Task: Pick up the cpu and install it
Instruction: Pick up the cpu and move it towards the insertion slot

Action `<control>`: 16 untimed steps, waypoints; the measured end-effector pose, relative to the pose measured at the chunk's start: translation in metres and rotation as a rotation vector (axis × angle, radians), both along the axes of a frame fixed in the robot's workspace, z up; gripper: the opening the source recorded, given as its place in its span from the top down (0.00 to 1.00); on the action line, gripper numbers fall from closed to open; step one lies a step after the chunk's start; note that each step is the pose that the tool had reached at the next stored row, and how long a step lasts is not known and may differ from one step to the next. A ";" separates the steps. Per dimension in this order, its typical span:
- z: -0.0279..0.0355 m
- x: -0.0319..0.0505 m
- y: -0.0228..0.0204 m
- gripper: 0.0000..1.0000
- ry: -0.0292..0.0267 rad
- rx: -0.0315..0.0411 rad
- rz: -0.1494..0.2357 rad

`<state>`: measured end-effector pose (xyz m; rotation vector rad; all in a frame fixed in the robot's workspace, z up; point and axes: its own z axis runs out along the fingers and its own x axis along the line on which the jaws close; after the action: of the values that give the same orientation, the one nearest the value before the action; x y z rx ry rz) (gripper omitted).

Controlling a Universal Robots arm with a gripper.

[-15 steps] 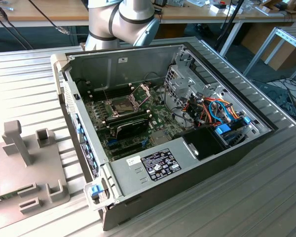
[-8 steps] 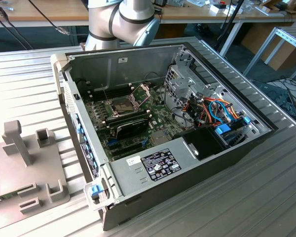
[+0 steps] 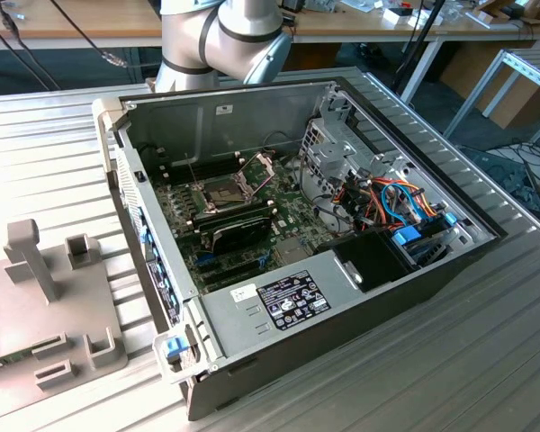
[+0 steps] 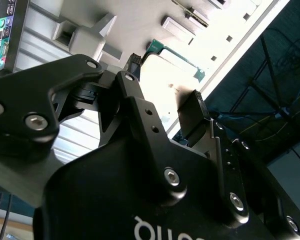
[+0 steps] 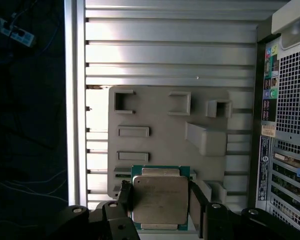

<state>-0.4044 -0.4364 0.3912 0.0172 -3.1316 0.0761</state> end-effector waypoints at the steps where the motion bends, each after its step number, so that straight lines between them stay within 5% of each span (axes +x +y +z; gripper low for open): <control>1: 0.0000 0.0010 0.0000 0.45 0.0000 0.0000 0.000; 16: 0.0000 0.0203 0.0000 0.45 -0.0001 0.0001 0.000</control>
<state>-0.3841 -0.4364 0.3911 0.0173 -3.1317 0.0760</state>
